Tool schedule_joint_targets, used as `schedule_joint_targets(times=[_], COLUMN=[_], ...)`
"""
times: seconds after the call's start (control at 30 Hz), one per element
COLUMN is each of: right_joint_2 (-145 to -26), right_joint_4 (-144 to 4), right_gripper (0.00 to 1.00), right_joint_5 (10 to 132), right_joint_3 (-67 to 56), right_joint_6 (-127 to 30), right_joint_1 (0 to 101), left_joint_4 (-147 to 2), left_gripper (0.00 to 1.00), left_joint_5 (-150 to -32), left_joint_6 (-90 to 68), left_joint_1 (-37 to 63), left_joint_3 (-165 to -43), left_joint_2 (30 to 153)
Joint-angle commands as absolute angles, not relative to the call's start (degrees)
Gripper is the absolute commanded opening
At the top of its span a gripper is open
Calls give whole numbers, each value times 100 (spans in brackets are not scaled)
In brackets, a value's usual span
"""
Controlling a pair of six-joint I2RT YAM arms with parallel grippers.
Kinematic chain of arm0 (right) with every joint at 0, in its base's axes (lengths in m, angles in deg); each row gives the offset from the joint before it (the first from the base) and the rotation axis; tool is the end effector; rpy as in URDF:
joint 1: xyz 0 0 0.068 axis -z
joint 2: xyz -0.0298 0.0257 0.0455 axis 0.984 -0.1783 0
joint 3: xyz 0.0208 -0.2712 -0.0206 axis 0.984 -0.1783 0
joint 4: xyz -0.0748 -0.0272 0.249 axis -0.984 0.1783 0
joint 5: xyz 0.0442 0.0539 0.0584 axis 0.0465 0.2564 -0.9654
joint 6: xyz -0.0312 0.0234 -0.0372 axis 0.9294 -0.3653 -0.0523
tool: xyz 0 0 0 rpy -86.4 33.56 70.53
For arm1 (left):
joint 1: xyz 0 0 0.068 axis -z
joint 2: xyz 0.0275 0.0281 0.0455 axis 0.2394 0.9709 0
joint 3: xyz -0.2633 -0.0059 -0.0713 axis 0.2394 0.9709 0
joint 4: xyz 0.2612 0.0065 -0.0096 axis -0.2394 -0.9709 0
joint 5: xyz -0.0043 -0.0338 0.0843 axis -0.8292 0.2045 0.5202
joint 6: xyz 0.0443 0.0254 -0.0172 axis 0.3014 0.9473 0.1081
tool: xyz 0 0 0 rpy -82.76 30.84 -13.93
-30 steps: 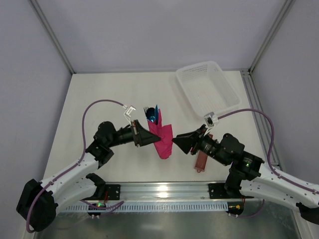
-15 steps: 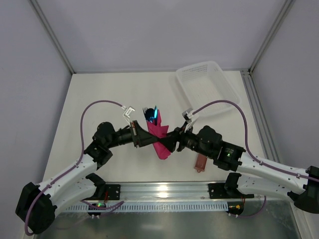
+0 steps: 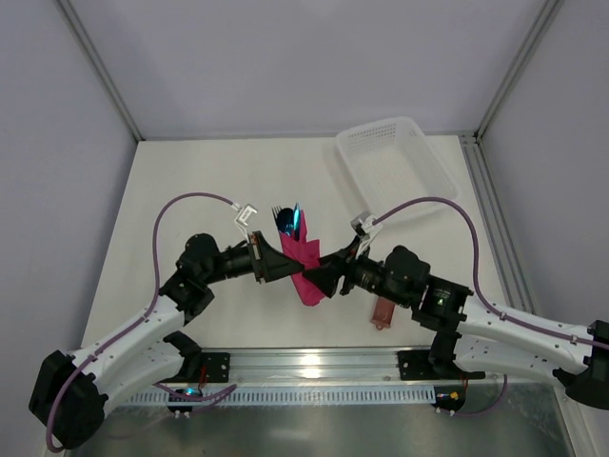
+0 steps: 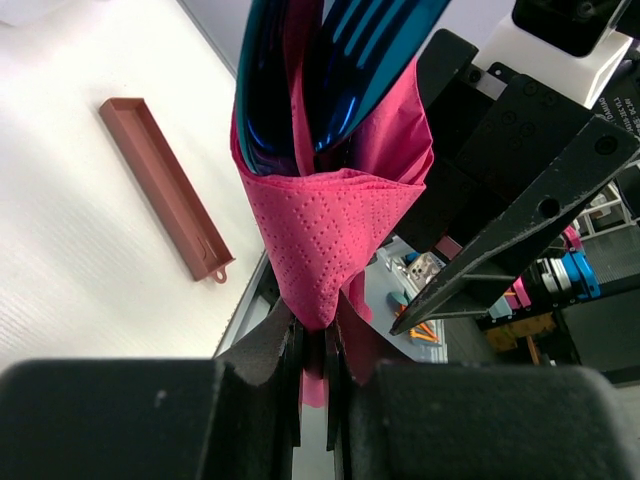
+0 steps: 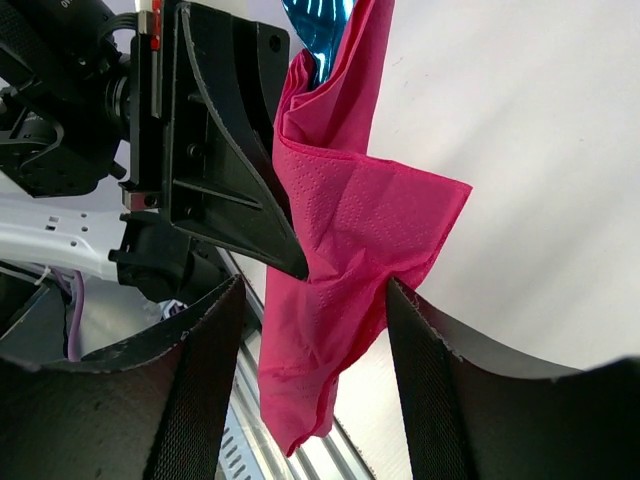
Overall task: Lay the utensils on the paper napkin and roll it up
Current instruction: Adjust the napkin.
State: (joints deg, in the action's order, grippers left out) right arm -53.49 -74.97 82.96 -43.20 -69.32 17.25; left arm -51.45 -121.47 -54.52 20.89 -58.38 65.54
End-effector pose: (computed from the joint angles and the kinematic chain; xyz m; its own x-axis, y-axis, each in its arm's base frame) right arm 0.0985 0.1828 0.3110 -0.4417 0.1564 -0.8834 -0.7255 0.5169 0.4543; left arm 0.1521 -0.1324 0.2746 -0.7853 -0.2332 -0.5735 0.5501 0.1624 -0.8192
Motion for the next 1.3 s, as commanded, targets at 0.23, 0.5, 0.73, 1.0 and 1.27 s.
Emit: schedule_joint_targets(times=[0.23,0.5,0.73,1.0,1.27], right_joint_2=[-4562,-4288,-4456,-4192,-4148], right_joint_4=[-6878,-8030,-8628,-9032,-9182], right_gripper=[64,69,53,27,4], right_joint_5=[8643,8037,7745,7754,7771], right_joint_3=[-4346,-5261,-5533,-5902,-6008], right_joint_6=[-7330,-7893,-8025,-8051,-7946], right_joint_1=[1662,1671,1662,1662,1671], left_joint_4=[-5167,-4895,-4754,-4657,-4209], left_gripper=[0,0,0,0,0], left_joint_5=[-12008,-12034,-12043,-12061,-12227], left_joint_6=[-5170,-5460,-5636,-5759,-6057], left_joint_1=[2069,2069,2069,2069,2069], left_joint_3=[-6089,-6089,-6098,-6071,-6071], left_joint_2=[6410,6217,6129,6049,6172])
